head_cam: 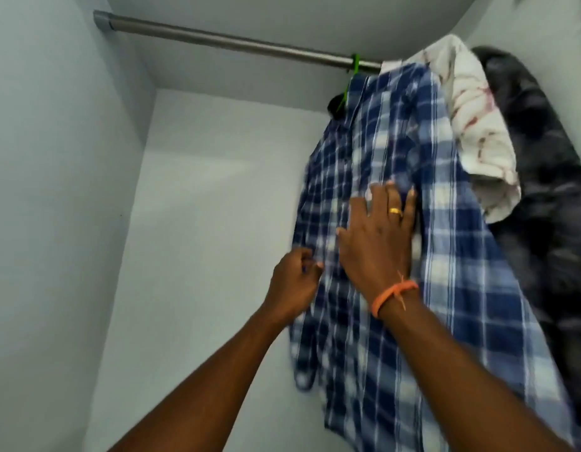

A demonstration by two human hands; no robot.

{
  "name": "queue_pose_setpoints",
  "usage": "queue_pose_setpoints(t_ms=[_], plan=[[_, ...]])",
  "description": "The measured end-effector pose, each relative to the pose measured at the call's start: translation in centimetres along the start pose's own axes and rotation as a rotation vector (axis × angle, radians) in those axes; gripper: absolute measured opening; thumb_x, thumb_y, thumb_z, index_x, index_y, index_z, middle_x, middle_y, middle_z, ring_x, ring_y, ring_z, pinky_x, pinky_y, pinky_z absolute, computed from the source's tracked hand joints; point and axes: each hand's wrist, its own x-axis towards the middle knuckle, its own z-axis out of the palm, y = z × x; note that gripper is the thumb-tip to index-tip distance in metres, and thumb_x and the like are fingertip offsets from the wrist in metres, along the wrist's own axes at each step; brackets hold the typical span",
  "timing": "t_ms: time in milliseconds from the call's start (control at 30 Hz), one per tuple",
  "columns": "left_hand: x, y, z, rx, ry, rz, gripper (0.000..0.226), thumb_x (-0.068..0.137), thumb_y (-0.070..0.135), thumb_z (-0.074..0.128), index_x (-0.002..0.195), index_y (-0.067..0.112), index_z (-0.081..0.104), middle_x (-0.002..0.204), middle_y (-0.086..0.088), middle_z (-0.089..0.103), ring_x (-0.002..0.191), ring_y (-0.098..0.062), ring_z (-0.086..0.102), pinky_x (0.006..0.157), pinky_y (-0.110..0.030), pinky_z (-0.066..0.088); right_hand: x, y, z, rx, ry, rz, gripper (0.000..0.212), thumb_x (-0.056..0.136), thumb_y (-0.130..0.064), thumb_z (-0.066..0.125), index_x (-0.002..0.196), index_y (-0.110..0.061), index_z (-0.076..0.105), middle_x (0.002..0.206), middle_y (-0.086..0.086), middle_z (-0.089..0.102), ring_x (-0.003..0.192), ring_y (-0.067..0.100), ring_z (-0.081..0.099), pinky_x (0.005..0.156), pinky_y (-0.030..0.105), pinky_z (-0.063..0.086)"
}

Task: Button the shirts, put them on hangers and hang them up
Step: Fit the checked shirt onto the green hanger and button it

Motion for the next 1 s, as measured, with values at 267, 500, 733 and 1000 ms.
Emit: queue_pose_setpoints(t_ms=[267, 500, 733, 1000], plan=[[-24.5, -9.8, -3.3, 0.161, 0.099, -0.493, 0.026, 0.095, 0.025, 0.062, 0.119, 0.015, 0.062, 0.114, 0.001, 0.064, 0.106, -0.015, 0.062, 0.093, -0.031, 0.05, -23.4, -9.4, -1.7, 0.534, -0.445, 0.18, 0.033, 0.078, -0.024, 0.08, 0.106, -0.011, 0.068, 0.12, 0.016, 0.058, 0.125, 0.038, 0.048, 0.115, 0.059, 0.026], [-44.7, -11.2, -13.3, 0.443, 0.087, -0.842, 0.036, 0.099, 0.031, 0.055, 0.131, 0.014, 0.056, 0.131, 0.001, 0.058, 0.121, -0.013, 0.055, 0.102, -0.023, 0.043, -40.1, -21.5, -7.5, 0.902, -1.14, 0.054, 0.045, 0.095, -0.038, 0.061, 0.128, -0.007, 0.058, 0.134, 0.016, 0.052, 0.124, 0.038, 0.051, 0.103, 0.047, 0.041], [-56.9, -8.6, -18.9, 0.488, 0.082, -0.991, 0.031, 0.1, 0.02, 0.053, 0.128, 0.009, 0.058, 0.123, 0.007, 0.054, 0.118, -0.009, 0.053, 0.079, 0.007, 0.027, -48.8, -24.5, -10.4, 0.465, -1.373, -0.288, 0.071, 0.089, -0.046, 0.066, 0.143, -0.004, 0.046, 0.145, 0.026, 0.043, 0.13, 0.043, 0.045, 0.105, 0.059, 0.037], [-57.6, -6.4, -18.5, 0.326, 0.005, -1.029, 0.021, 0.099, 0.018, 0.052, 0.117, 0.012, 0.062, 0.116, -0.001, 0.064, 0.1, -0.012, 0.061, 0.082, -0.006, 0.045, -47.6, -20.0, -13.6, 0.317, -1.24, -0.167, 0.03, 0.07, 0.008, 0.075, 0.095, 0.001, 0.059, 0.086, 0.019, 0.057, 0.066, 0.033, 0.063, 0.054, 0.038, 0.056]])
